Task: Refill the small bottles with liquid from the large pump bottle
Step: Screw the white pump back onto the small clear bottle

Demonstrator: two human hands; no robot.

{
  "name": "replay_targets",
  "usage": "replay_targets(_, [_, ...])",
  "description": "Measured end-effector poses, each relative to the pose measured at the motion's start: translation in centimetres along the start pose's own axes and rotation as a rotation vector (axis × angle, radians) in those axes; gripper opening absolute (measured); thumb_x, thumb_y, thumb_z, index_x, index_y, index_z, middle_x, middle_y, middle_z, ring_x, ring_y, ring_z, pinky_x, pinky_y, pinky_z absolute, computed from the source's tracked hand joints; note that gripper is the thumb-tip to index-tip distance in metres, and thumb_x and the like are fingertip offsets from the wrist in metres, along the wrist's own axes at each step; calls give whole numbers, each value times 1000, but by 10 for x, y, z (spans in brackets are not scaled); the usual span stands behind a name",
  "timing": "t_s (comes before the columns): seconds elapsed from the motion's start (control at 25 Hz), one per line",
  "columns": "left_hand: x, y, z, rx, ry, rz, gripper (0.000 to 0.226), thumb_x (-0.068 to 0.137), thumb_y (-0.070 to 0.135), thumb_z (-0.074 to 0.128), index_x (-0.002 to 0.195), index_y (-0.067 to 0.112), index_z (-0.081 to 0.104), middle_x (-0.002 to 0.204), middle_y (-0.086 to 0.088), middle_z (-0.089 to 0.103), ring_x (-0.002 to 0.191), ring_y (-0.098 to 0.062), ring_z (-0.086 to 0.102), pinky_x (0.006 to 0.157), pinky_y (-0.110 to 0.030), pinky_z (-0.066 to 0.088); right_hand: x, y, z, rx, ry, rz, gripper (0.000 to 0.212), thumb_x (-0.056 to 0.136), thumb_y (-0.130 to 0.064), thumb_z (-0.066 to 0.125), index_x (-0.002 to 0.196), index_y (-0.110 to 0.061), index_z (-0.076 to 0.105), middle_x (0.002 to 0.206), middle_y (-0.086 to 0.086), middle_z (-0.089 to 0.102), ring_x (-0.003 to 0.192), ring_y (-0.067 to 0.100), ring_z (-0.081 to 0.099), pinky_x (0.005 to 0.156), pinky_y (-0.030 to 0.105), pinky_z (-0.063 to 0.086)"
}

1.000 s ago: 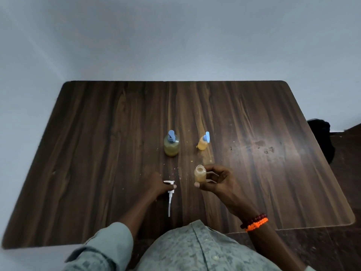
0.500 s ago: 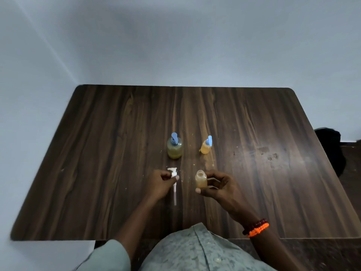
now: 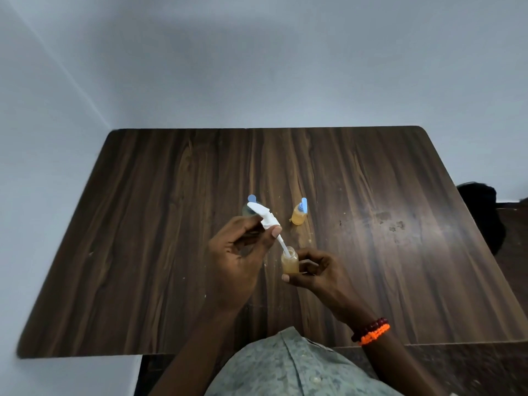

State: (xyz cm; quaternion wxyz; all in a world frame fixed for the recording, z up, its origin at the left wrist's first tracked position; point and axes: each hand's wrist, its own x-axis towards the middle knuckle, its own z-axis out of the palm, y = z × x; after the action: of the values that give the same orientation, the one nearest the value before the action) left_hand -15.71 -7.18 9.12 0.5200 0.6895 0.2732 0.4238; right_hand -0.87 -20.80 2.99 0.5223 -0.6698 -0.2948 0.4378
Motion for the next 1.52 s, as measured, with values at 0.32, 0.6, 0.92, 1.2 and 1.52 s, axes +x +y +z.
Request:
replay_targets(0.32, [5,4,-6,19,-43,124,20,92,25,82,112,25,78,105,7,79,97,-14,79,82,-22,63,-4,0,2,16,-4,-2,34,79,-9,88,110,-19,77,115,-2,78,103,20,74,91,46,63])
replay_targets(0.6, [3,-2,-7,41,-66,129,24,91,22,82,114,24,77,106,7,79,97,-16,79,82,-26,65,-6,1,7,8,-12,1,35,79,-8,88,111,-14,76,112,0,78,102,18,73,89,41,64])
replay_targets(0.92, [1,-4,-7,99,-126,120,21,92,26,82,111,19,79,105,8,77,94,-13,78,78,-27,65,-5,-5,10,31,-5,-11,33,77,-10,90,105,-22,79,108,1,79,101,22,75,89,47,64])
replay_targets(1.2, [-14,-11,-5,192,-285,0,25,94,27,78,111,9,80,104,-1,77,96,-11,74,83,-36,63,-3,-15,13,48,-35,-85,31,80,-12,87,105,-27,79,112,2,78,105,22,74,91,51,63])
replay_targets(1.52, [-14,-7,-4,61,-407,-193,34,95,18,75,128,8,73,114,-2,73,103,-15,73,89,-28,63,-3,-17,17,77,-61,-91,33,81,-4,84,109,-22,79,110,2,79,101,22,75,85,39,66])
